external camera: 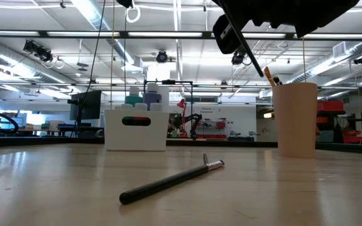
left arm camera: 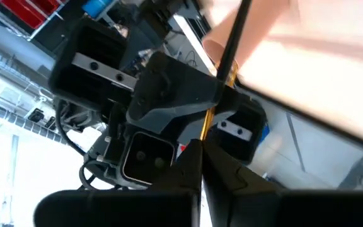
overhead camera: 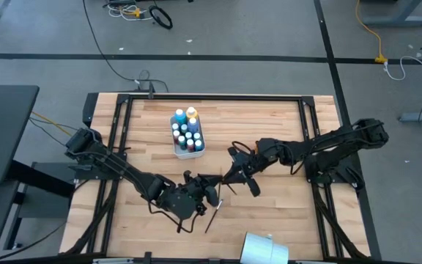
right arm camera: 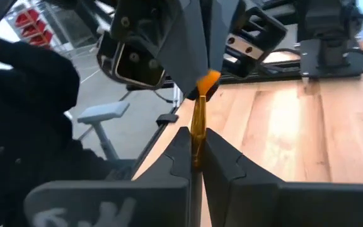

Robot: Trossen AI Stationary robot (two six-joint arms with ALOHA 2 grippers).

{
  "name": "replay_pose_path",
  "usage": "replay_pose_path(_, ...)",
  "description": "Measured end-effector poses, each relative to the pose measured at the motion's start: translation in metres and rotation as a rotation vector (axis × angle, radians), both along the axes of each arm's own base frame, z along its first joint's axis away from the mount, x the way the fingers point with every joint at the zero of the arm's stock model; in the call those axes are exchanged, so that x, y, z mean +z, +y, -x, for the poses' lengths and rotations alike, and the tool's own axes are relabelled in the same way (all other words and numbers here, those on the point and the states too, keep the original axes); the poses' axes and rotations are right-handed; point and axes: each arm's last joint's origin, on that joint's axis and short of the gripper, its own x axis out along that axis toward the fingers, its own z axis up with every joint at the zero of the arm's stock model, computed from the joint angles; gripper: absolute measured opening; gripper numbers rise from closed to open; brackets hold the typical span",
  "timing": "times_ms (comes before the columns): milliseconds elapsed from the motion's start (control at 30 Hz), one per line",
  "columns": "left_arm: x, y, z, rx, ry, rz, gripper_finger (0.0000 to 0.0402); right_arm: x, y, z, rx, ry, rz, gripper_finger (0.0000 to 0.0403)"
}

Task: Pick & Place Paint Supplies
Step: Put the gold paint brush into the orange cup

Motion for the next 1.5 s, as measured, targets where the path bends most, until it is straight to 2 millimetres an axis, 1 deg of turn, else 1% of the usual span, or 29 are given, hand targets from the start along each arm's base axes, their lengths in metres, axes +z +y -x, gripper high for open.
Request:
replay_pose_path(100, 0.000, -0.001, 0.000, -0.028, -0.014, 0.060, 0.0019, -0.001, 0.000, 0.000, 0.018, 0.007, 0.003, 0.0015)
replay_pose_path(167, -0.001, -0.002, -0.001, -0.038, -0.023, 0.099, 0.0028, -0.002, 0.000, 0.001, 0.021, 0.017, 0.002, 0.0023)
replay_pose_path(233, -0.001, -0.002, -0.001, -0.032, -0.035, 0.126, 0.0039, -0.002, 0.000, 0.001, 0.020, 0.023, 0.003, 0.0031)
replay_pose_path(333, -0.001, -0.002, -0.001, -0.012, -0.077, 0.207, 0.0054, -0.001, -0.001, 0.000, 0.007, 0.015, 0.007, 0.0031)
replay_pose_path(500, 0.003, -0.006, 0.000, 0.050, -0.250, 0.479, 0.0069, 0.011, -0.004, 0.008, -0.076, -0.024, 0.064, 0.0016)
replay_pose_path(667, 0.014, -0.005, 0.008, 0.130, -0.401, 0.731, 0.0068, 0.024, -0.006, 0.028, -0.214, 0.013, 0.171, 0.0016)
replay_pose_path(733, 0.019, 0.002, 0.013, 0.160, -0.418, 0.827, 0.0065, 0.030, -0.005, 0.036, -0.276, 0.019, 0.224, 0.0016)
replay_pose_path(800, 0.025, 0.011, 0.020, 0.176, -0.395, 0.946, 0.0061, 0.034, -0.002, 0.045, -0.315, -0.002, 0.257, 0.0016)
replay_pose_path(933, 0.036, 0.032, 0.029, 0.205, -0.303, 1.288, 0.0053, 0.043, 0.002, 0.064, -0.367, -0.063, 0.324, 0.0016)
replay_pose_path(1033, 0.039, 0.049, 0.028, 0.251, -0.247, 1.483, 0.0051, 0.046, 0.002, 0.079, -0.454, -0.051, 0.358, 0.0016)
replay_pose_path(1133, 0.032, 0.063, 0.024, 0.306, -0.196, 1.555, 0.0052, 0.045, 0.001, 0.093, -0.553, -0.048, 0.379, 0.0016)
replay_pose_path(1267, 0.018, 0.080, 0.018, 0.358, -0.181, 1.596, 0.0052, 0.034, -0.004, 0.107, -0.665, -0.029, 0.374, 0.0016)
replay_pose_path(1367, 0.006, 0.089, 0.015, 0.374, -0.201, 1.603, 0.0051, 0.029, -0.008, 0.114, -0.726, -0.026, 0.378, 0.0019)
replay_pose_path(1500, -0.010, 0.098, 0.015, 0.409, -0.223, 1.615, 0.0051, 0.023, -0.010, 0.117, -0.769, -0.009, 0.376, 0.0021)
